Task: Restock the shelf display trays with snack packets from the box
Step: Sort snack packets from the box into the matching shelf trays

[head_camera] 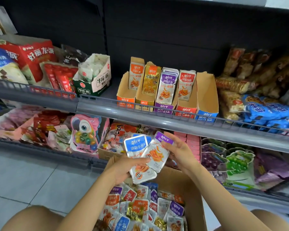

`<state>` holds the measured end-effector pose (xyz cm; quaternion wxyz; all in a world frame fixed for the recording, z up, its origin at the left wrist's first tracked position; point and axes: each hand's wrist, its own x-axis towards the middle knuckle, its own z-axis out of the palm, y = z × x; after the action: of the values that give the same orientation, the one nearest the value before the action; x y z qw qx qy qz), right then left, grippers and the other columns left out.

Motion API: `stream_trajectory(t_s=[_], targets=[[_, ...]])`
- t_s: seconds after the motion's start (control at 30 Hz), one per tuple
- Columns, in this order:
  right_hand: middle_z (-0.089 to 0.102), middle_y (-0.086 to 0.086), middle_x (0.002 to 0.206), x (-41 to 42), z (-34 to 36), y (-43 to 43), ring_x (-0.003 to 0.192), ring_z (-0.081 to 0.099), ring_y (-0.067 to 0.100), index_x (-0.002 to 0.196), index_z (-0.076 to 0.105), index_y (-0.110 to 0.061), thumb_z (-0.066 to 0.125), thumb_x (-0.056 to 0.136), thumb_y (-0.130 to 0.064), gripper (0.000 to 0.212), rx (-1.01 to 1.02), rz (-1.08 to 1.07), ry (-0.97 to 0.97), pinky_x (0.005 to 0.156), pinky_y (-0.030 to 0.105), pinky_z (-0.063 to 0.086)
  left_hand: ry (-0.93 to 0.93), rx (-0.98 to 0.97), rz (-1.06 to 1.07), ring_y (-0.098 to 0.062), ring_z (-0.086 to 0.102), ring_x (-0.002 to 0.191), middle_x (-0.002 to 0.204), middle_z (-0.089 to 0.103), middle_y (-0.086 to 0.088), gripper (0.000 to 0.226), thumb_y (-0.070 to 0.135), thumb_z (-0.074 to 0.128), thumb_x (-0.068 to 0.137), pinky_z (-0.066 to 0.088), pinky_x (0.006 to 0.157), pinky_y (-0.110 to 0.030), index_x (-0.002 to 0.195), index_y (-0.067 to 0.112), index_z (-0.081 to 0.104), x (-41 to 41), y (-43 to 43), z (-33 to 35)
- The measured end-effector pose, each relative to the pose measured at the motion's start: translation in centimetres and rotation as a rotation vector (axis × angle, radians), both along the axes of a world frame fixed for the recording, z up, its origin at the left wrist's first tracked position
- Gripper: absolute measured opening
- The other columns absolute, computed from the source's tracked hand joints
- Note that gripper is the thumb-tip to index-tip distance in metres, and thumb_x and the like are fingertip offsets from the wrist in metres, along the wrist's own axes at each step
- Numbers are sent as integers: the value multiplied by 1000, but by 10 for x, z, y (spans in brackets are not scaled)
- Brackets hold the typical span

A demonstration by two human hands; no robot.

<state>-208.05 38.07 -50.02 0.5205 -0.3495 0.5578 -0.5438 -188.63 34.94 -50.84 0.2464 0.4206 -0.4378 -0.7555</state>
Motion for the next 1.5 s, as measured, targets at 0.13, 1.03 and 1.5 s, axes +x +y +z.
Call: stream_trajectory(t_s=[0.13,1.03,1.5], targets=[[71,10,104,-6,23,-13,88,69,17,128,53,-18,57,89,-6,41,-33,93,-148,75,29,59,24,-68,-15,-17,71,83,93,74,-3,30,0,69,78,56,68,-29,105,11,64,-2,-18,21],[58,3,124,-95,138,-197,114,56,18,127,48,-17,69,84,-16,48,-339,-135,859,80,18,46,317,4,-95,-32,67,99,113,67,-19,35,-3,43,92,54,85,-45,125,5,51,-41,-138,114],[35,0,147,-94,115,-209,136,31,21,139,37,-27,73,79,-37,71,-140,-94,1441,113,41,26,148,-47,-56,-22,70,87,96,74,-9,23,1,54,90,53,76,-36,109,12,62,-40,-139,101]])
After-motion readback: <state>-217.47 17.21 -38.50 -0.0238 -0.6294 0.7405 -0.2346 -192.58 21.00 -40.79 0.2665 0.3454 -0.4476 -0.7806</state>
